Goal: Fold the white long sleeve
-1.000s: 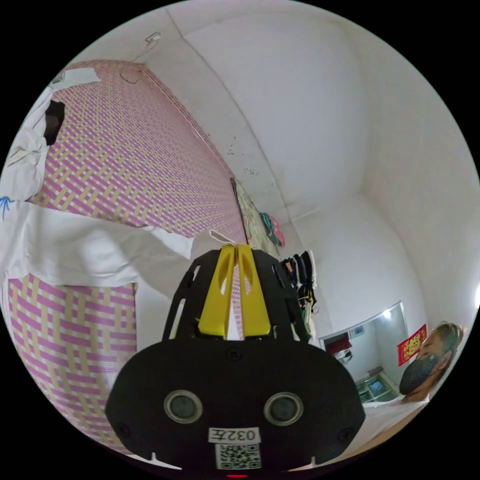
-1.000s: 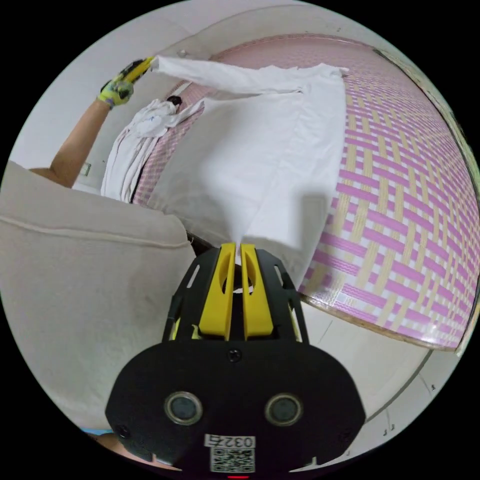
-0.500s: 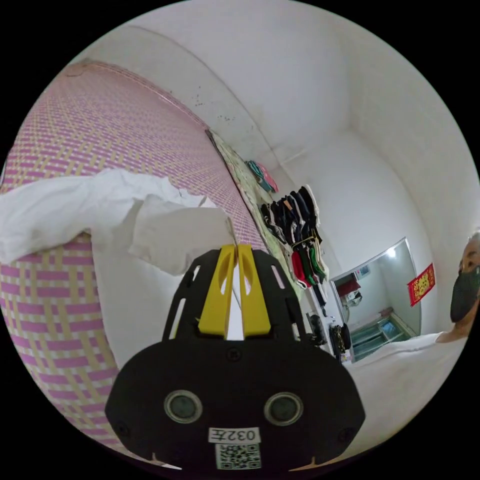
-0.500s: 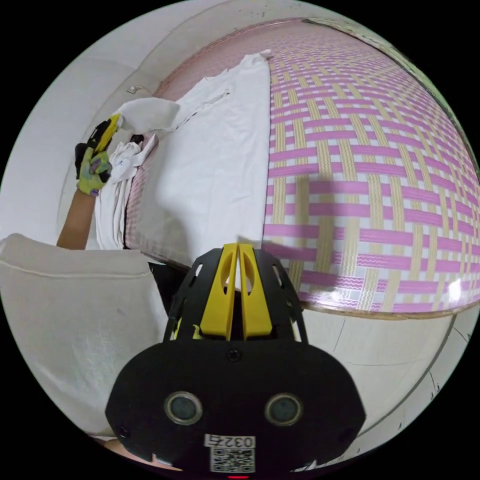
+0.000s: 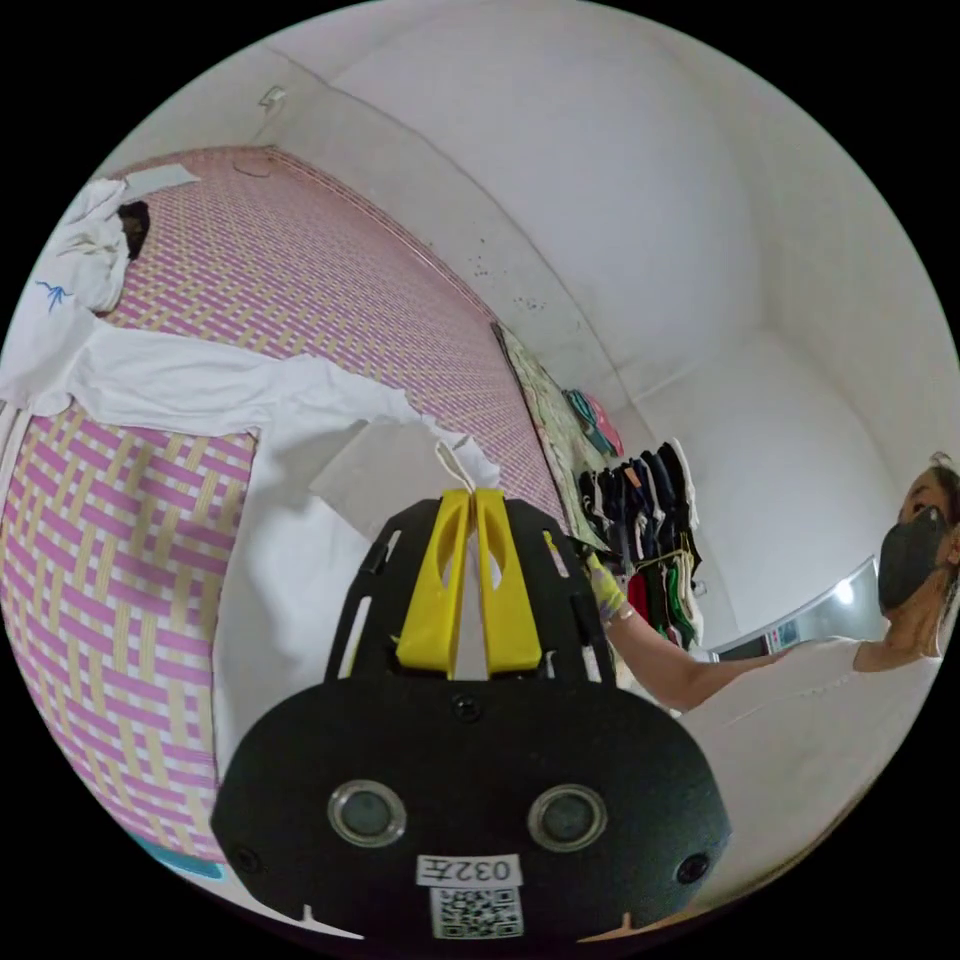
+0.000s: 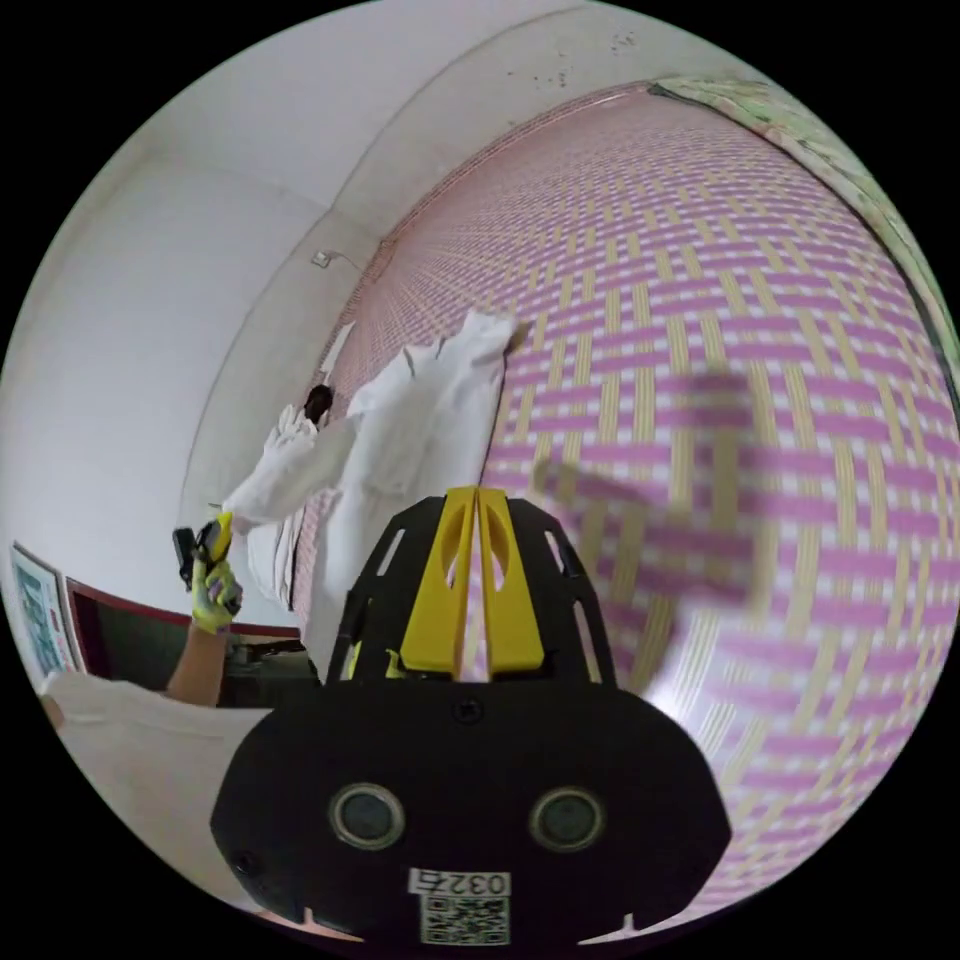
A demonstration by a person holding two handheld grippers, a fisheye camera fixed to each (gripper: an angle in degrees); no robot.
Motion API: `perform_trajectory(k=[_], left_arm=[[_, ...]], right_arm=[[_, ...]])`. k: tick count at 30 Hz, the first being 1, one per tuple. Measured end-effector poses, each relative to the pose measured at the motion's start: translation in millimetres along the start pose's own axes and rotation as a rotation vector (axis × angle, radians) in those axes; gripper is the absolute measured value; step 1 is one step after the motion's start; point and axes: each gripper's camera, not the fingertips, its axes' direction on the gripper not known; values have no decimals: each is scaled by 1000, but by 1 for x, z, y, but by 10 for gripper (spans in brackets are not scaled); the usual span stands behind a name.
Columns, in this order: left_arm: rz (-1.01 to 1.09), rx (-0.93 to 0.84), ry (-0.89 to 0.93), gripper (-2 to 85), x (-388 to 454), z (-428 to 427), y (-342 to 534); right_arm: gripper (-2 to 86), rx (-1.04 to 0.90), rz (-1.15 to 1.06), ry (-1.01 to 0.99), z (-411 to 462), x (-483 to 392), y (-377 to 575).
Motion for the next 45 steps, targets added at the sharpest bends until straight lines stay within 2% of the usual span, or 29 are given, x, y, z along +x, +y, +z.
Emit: perform_trajectory(k=[4, 11, 15, 17, 19, 22, 24, 27, 28, 33, 36, 39, 42, 44, 45], left_arm=[[-48, 99, 13, -10, 4, -15, -2], [-95, 169, -19, -10, -2, -32, 0], [-74, 189, 24, -10, -1, -41, 5], [-32, 172, 38, -10, 5, -48, 12], [-8, 166, 43, -9, 9, -55, 18], [-8, 153, 16, -9, 13, -67, 28], [11, 133, -13, -10, 20, -70, 29], [70, 115, -40, -10, 39, -69, 24], [100, 116, -25, -10, 48, -69, 19], [287, 78, 95, -10, 98, -62, 2], [431, -13, 176, -10, 138, -47, -1], [554, -176, 255, -10, 178, -17, 5], [646, -433, 420, -10, 209, 33, 27], [612, -648, 507, -9, 211, 86, 59], [592, -700, 506, -9, 207, 100, 69]], right_arm=[[78, -54, 136, -216, 44, 60, -117], [48, -192, 143, -295, 110, 99, -208], [32, -244, 32, -228, 125, 84, -238], [31, -276, -56, -101, 132, 68, -253], [35, -301, -110, -1, 141, 61, -257], [56, -290, -126, 20, 142, 63, -259], [64, -227, -98, 41, 127, 65, -256], [29, -86, -82, 21, 93, 58, -231], [3, -95, -116, -15, 92, 49, -220], [-9, -267, -228, -96, 140, 17, -193], [-10, -310, -262, -92, 169, 1, -194], [-10, -344, -260, -25, 195, -9, -200], [-10, -348, -230, 17, 210, -8, -204], [-10, -325, -185, -24, 210, 0, -204], [-10, -320, -175, -34, 210, 2, -204]])
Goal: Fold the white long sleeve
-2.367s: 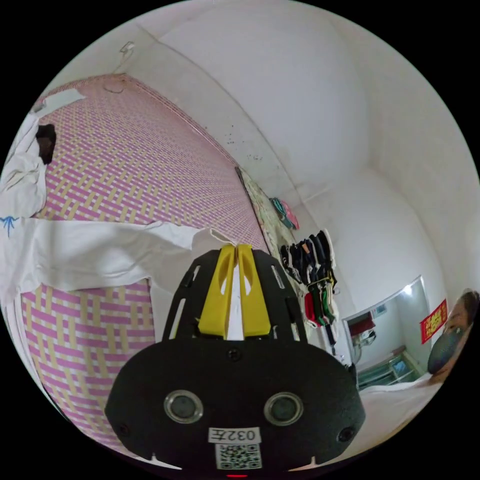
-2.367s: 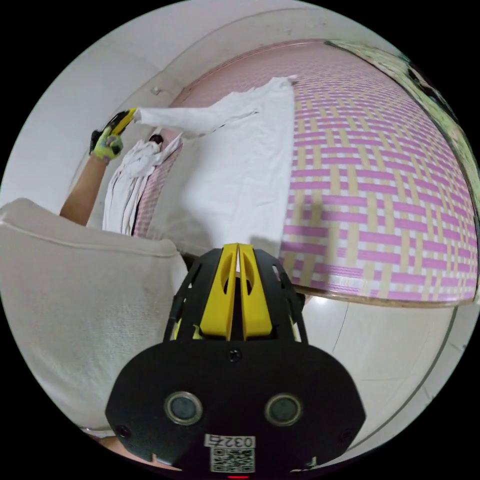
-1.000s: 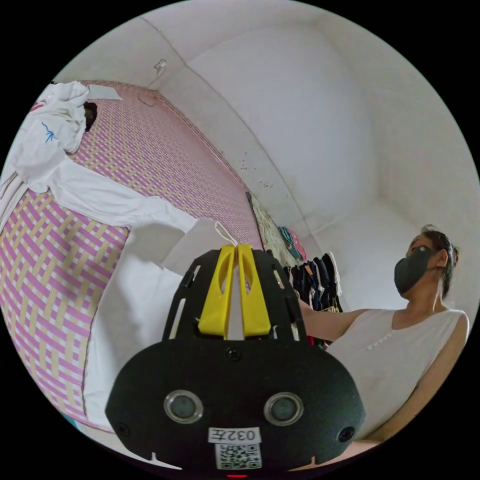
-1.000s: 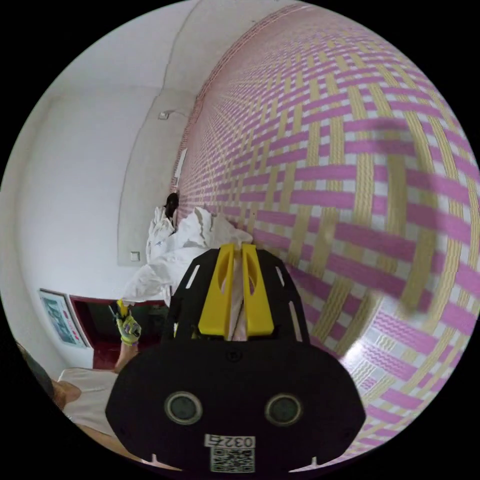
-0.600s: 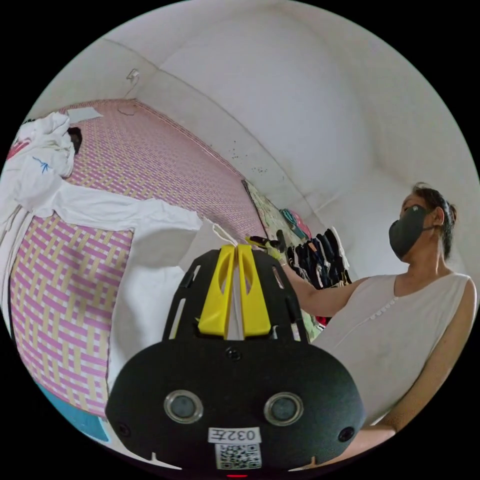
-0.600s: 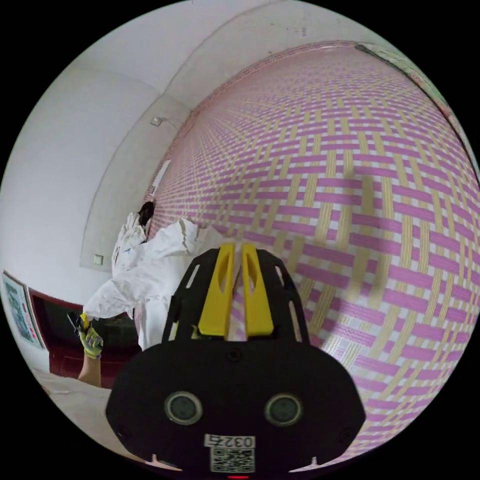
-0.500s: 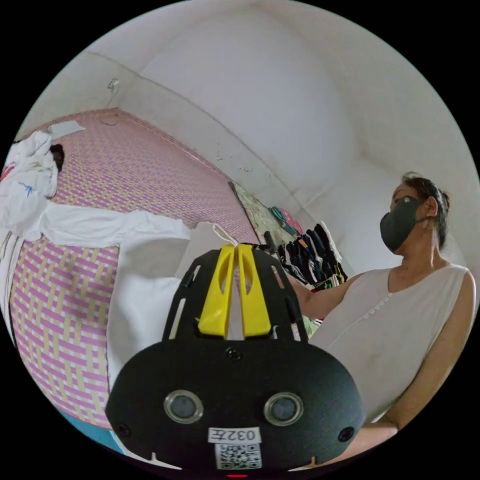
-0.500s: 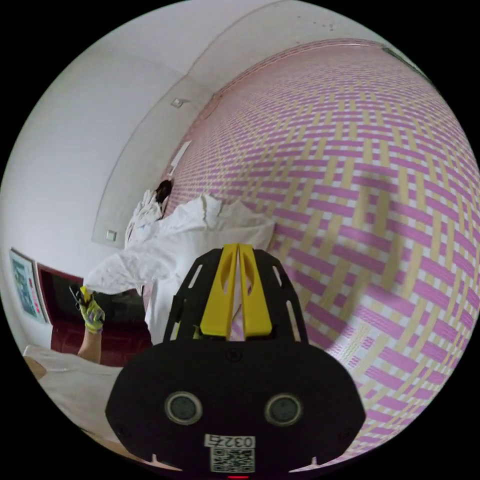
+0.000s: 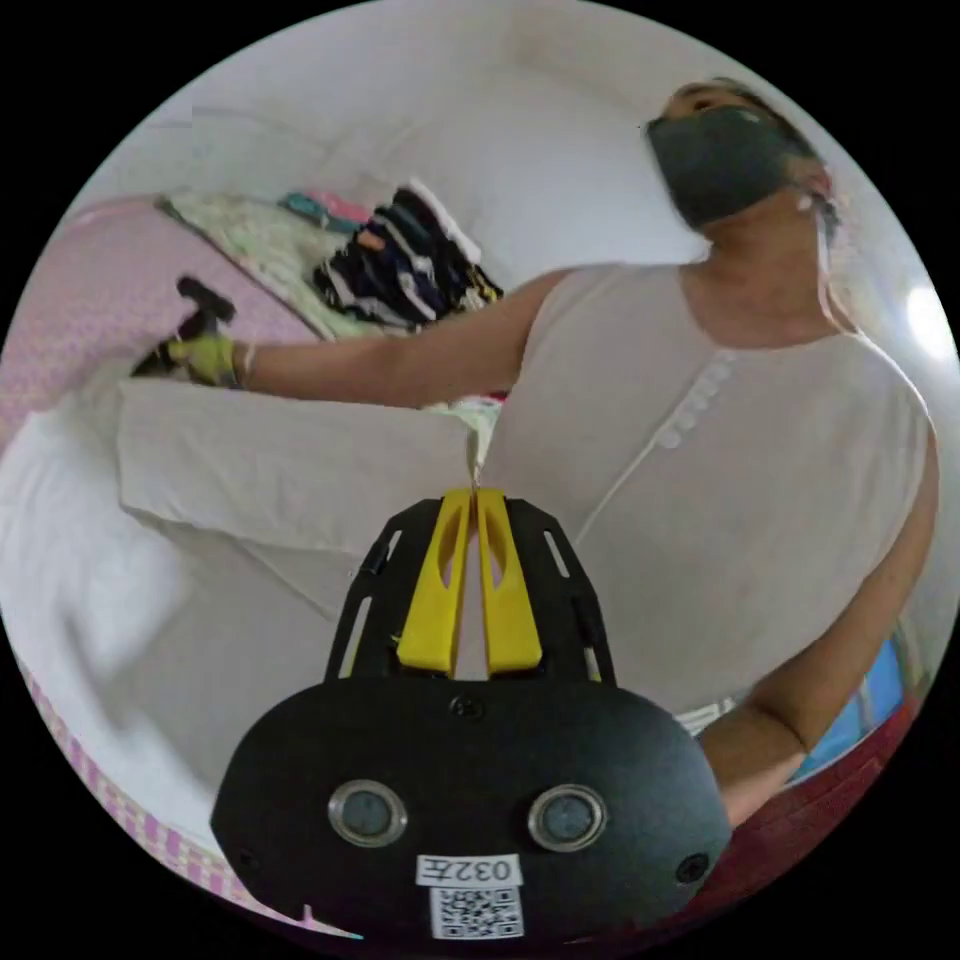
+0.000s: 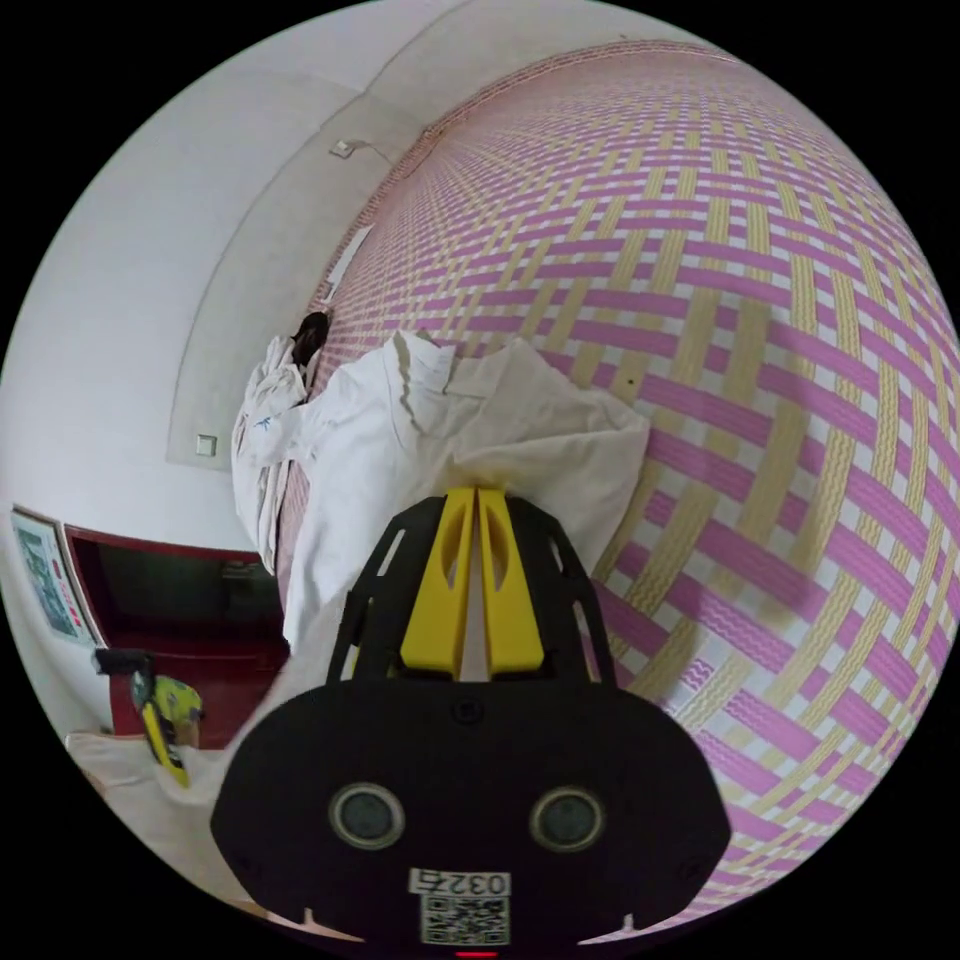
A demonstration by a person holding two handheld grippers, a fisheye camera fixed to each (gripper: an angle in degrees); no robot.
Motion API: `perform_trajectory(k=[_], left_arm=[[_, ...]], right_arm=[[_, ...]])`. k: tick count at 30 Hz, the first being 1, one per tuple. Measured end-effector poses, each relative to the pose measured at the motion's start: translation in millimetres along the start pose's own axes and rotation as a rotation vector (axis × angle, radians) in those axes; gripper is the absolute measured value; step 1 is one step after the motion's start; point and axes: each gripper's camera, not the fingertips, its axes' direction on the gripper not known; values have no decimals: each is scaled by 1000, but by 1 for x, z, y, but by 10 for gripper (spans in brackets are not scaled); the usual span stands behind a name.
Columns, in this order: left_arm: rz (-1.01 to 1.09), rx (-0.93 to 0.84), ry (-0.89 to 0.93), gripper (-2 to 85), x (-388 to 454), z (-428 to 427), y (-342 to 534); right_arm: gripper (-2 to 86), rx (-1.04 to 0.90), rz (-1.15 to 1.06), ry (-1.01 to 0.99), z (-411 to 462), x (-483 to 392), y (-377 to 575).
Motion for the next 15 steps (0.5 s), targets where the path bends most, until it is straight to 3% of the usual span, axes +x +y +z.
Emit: perform_trajectory(k=[5, 11, 15], left_arm=[[-262, -244, 14, -9, -67, 92, 43], [-231, -306, -19, -9, -58, 116, 27], [-181, -350, -53, -8, -45, 115, 13]], right_arm=[[-1, 21, 78, -112, -9, 22, 10], [74, 136, 123, -285, -44, 36, 35], [87, 83, 73, -213, -38, 11, 28]])
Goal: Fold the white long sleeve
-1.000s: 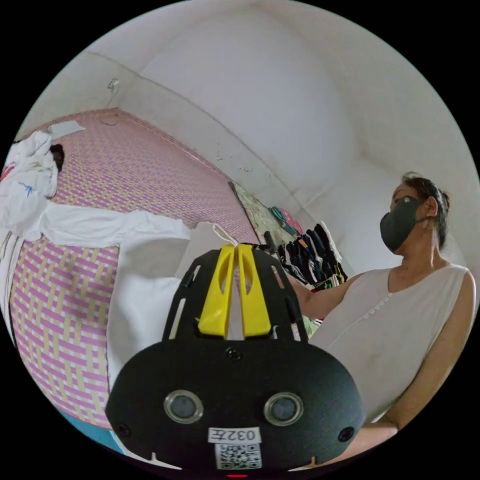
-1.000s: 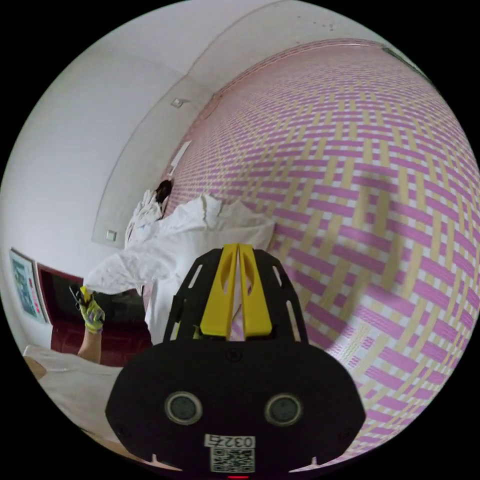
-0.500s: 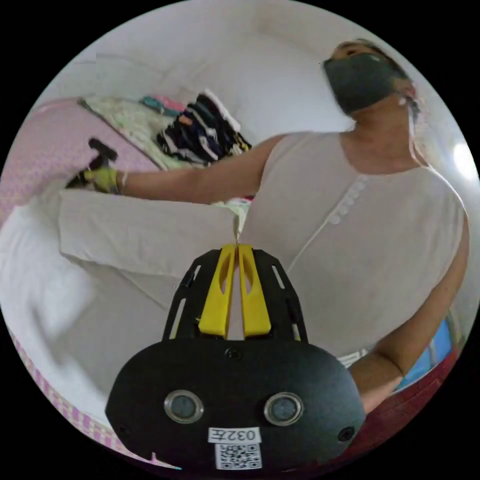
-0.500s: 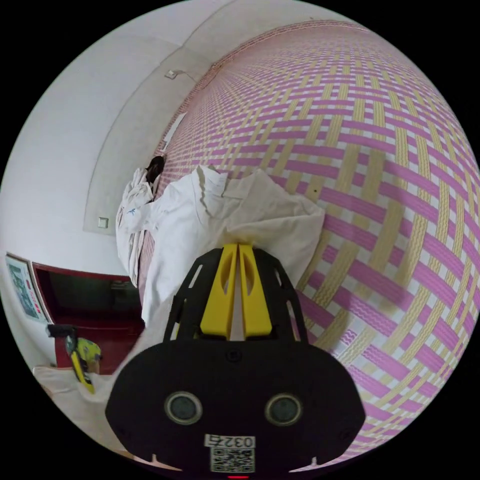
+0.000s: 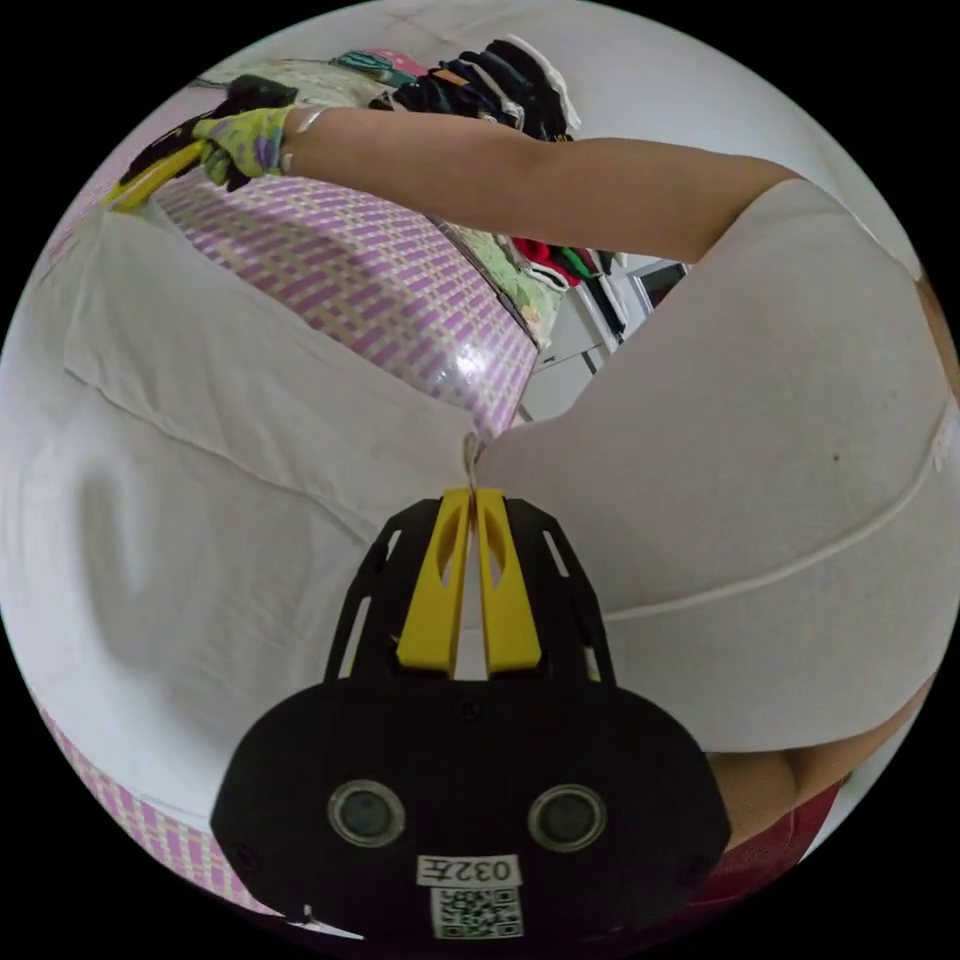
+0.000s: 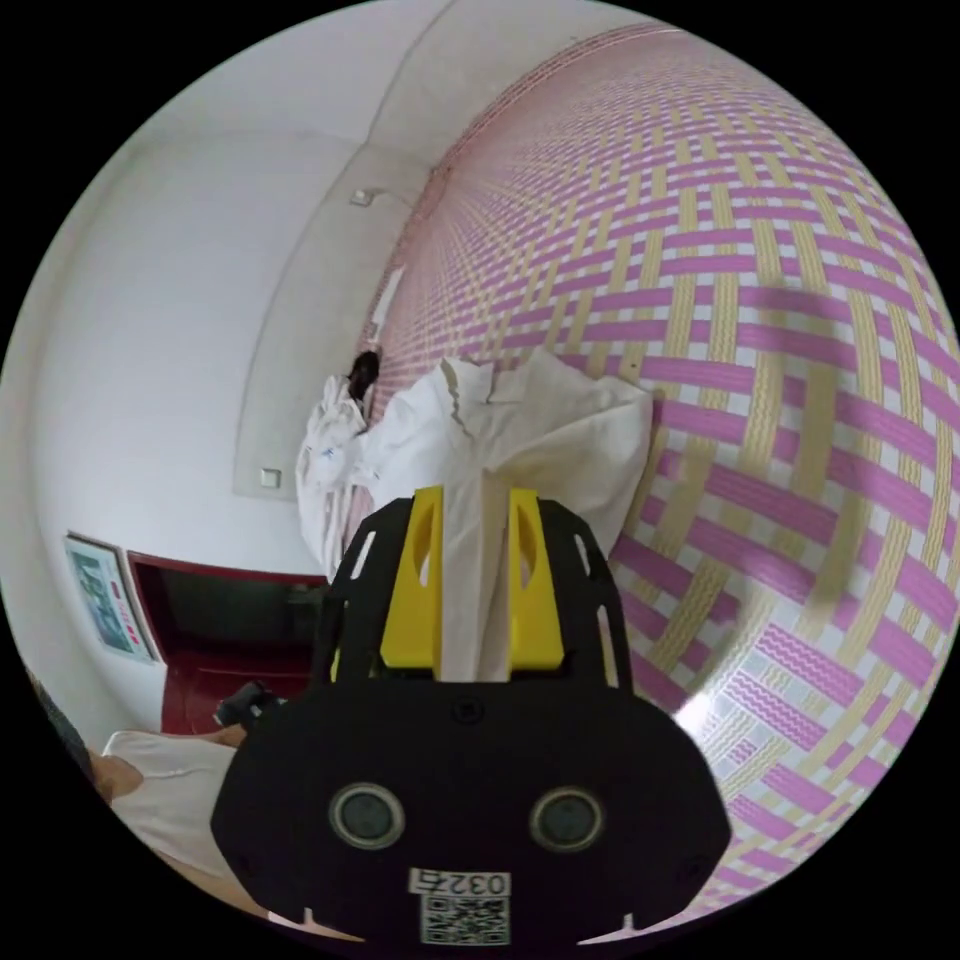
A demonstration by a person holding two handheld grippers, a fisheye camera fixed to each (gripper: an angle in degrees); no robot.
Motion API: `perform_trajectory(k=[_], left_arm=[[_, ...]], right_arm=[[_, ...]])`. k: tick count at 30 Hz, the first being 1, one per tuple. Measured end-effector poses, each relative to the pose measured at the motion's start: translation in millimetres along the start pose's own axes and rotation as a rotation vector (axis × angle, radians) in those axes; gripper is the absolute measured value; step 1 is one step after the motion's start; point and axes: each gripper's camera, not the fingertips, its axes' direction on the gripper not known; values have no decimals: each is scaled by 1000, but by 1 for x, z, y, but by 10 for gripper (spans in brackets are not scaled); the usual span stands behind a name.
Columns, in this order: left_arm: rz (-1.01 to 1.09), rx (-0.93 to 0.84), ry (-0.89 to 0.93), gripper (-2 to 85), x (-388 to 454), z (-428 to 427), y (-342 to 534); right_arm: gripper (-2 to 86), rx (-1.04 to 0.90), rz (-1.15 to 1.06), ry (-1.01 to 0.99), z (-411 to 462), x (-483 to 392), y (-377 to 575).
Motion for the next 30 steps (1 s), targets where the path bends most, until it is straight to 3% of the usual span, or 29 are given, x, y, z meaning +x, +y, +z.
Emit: perform_trajectory(k=[3, 5, 9, 13, 16, 21, 30], left_arm=[[32, -13, -47, -8, 17, -23, -2], [96, -68, -67, -8, 46, -42, -4], [154, -172, -152, -9, 74, -35, -16], [76, -240, -79, -9, 34, 28, -30], [35, -372, -153, -9, 16, 70, -26], [22, -299, -159, -4, 11, 74, -11], [69, 82, 63, 35, 4, 22, 43]], right_arm=[[41, -109, -50, 177, 25, -27, -10], [-1, -43, -86, 283, 18, -44, -9], [-8, 46, -38, 171, -9, -29, 2], [-4, 23, 71, 188, -10, 10, 16], [34, 66, 88, 141, -22, 12, 28], [63, 119, 110, 157, -55, -5, 71], [63, -16, 83, 54, -36, -50, 277]])
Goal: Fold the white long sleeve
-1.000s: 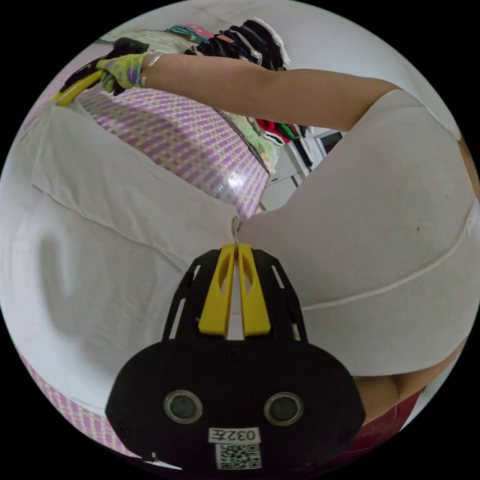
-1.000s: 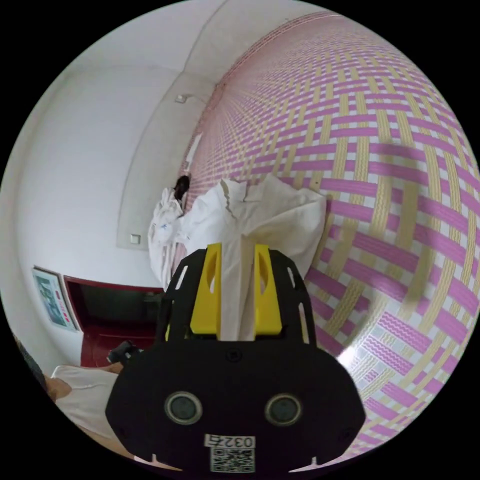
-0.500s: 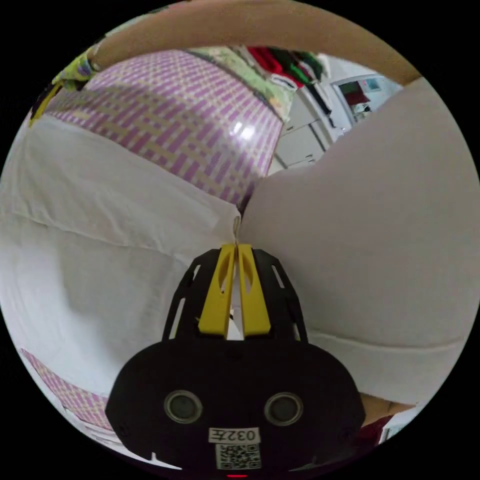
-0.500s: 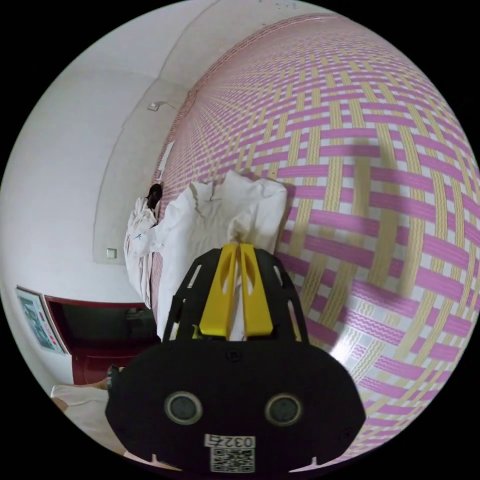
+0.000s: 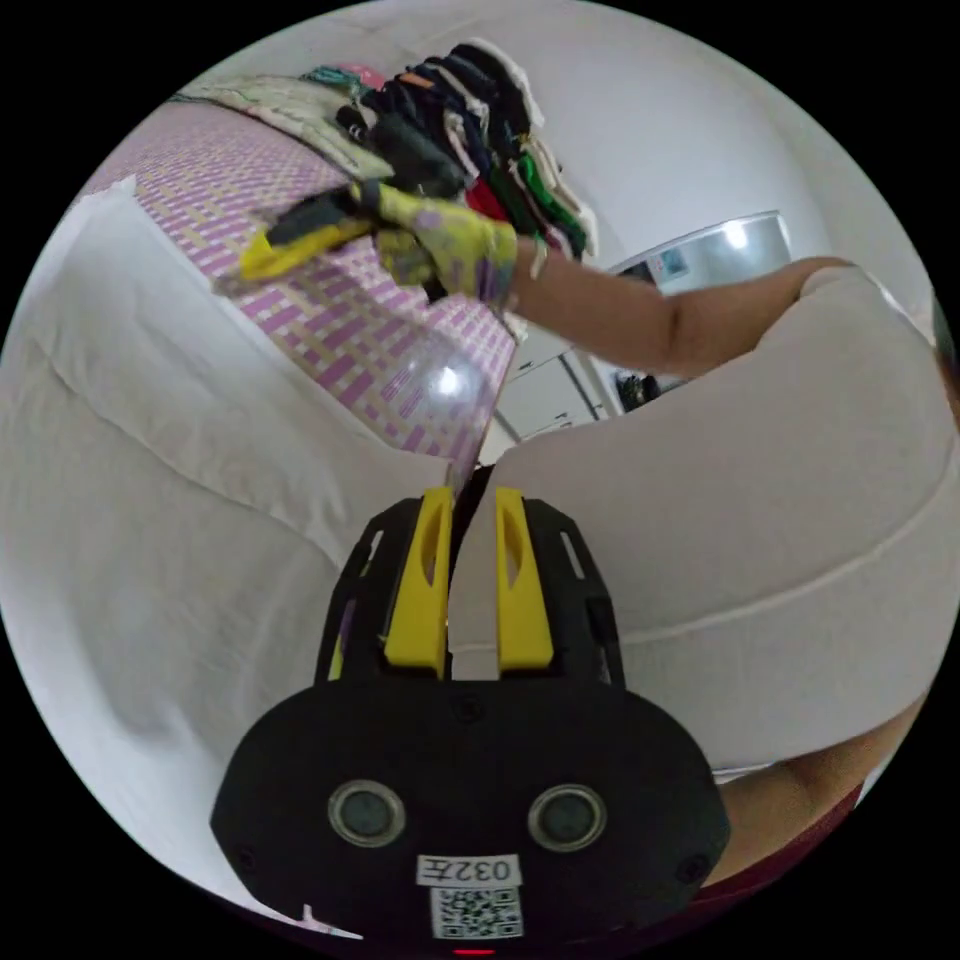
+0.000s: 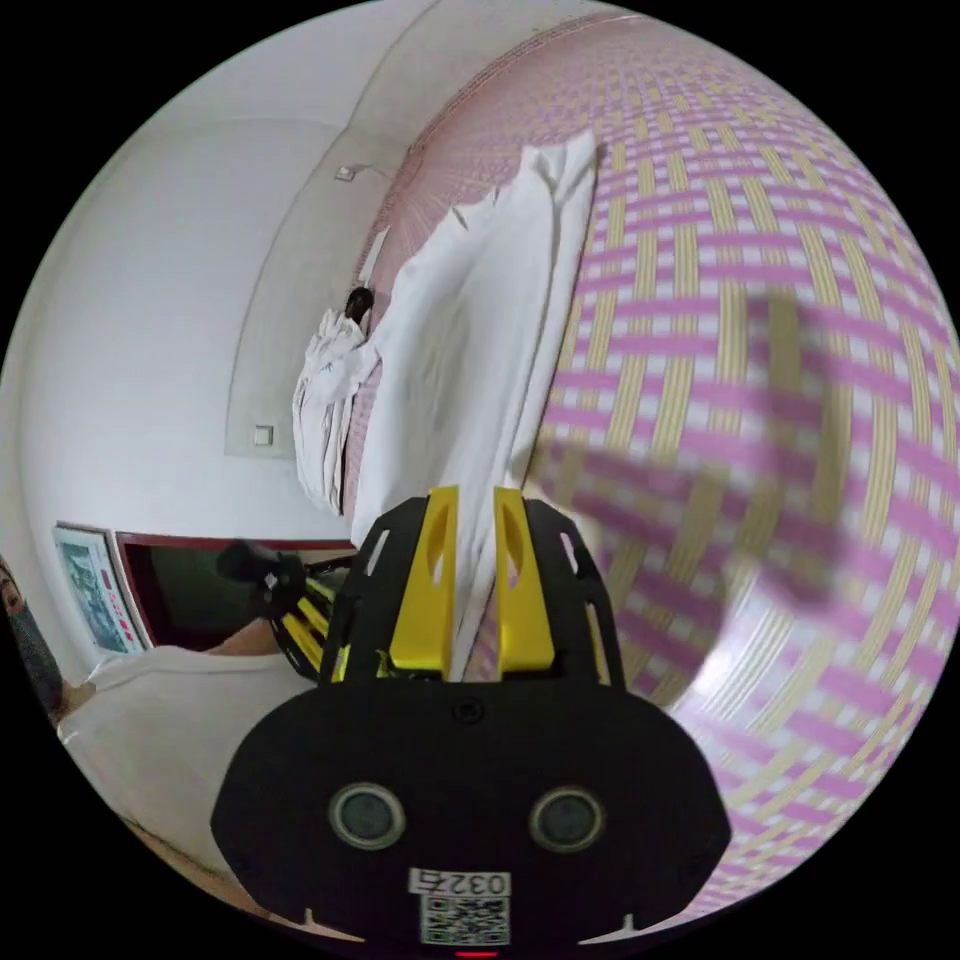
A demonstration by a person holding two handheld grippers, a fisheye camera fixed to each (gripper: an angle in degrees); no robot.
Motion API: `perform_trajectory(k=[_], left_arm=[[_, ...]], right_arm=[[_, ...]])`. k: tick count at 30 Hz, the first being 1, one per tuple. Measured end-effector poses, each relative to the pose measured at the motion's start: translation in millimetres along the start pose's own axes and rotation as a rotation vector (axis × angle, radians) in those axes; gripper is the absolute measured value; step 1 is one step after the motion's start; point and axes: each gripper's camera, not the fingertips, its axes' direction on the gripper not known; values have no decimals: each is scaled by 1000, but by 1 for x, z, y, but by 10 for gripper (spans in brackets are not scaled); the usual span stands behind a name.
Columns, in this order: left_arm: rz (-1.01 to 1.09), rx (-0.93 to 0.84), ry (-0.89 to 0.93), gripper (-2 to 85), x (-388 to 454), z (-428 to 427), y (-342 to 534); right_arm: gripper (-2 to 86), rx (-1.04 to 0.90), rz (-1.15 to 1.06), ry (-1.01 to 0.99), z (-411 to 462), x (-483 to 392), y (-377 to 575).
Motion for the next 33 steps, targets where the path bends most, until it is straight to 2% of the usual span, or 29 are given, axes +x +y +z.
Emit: perform_trajectory(k=[2, 4, 6, 8, 11, 14, 17, 22, 26, 28, 30, 33], left_arm=[[-5, 37, 69, 48, -8, -4, 21], [-36, 43, 53, 39, -13, -6, 37], [-101, 124, 22, 28, -20, -18, 56], [-236, 252, 33, 24, -37, -34, 85], [-377, 333, 48, 25, -58, -40, 112], [-454, 363, 38, 27, -67, -41, 120], [-547, 307, -50, 30, -73, -38, 117], [-576, 299, -69, 37, -70, -39, 111], [-605, 238, -75, 28, -73, -30, 98], [-617, 221, -70, 13, -76, -28, 95], [-595, 232, -41, -2, -75, -31, 93], [-521, 333, 14, -11, -54, -52, 95]], right_arm=[[64, -45, 50, -19, 15, -2, 59], [64, -54, 91, -38, 23, -5, 98], [66, -56, 129, -75, 27, -10, 129], [73, -38, 185, -116, 30, -16, 162], [84, -20, 244, -134, 32, -18, 186], [89, 4, 267, -190, 36, -23, 194], [91, 16, 283, -208, 42, -26, 194], [110, 57, 309, -213, 37, -36, 201], [125, 100, 377, -352, 36, -24, 217], [103, 117, 382, -351, 35, -24, 219], [48, 83, 357, -263, 38, -31, 216], [-1, 120, 268, -197, 27, -62, 216]])
